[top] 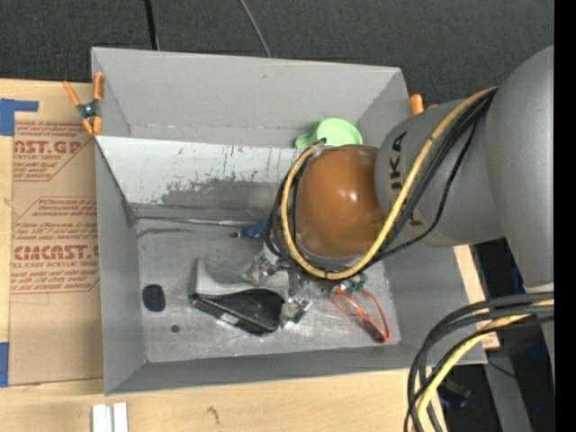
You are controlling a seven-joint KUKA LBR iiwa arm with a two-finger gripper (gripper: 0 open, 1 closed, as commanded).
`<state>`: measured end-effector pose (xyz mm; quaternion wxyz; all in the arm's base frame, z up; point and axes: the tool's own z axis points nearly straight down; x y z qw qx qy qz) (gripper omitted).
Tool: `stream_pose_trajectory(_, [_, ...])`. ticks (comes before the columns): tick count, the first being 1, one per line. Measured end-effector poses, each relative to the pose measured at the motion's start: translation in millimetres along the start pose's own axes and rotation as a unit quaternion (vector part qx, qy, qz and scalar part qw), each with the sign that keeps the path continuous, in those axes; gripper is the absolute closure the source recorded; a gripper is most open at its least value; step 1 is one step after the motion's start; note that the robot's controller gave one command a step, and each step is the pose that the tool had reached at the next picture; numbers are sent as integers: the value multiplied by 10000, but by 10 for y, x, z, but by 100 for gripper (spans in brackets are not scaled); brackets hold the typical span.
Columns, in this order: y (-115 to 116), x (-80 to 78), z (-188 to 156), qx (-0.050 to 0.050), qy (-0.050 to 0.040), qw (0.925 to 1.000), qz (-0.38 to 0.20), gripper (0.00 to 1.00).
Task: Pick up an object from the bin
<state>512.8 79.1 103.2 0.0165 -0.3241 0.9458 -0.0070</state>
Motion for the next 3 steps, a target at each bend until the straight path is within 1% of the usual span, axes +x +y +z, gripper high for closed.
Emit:
stream_pose_trajectory(1, [0,0,0,1,0,10000,-1,100])
stream_pose_trajectory(2, [47,42,-419,-143,158,9997,-148,100])
stream_pose_trajectory(3, [90,116,-999,-145,182,9997,-20,100])
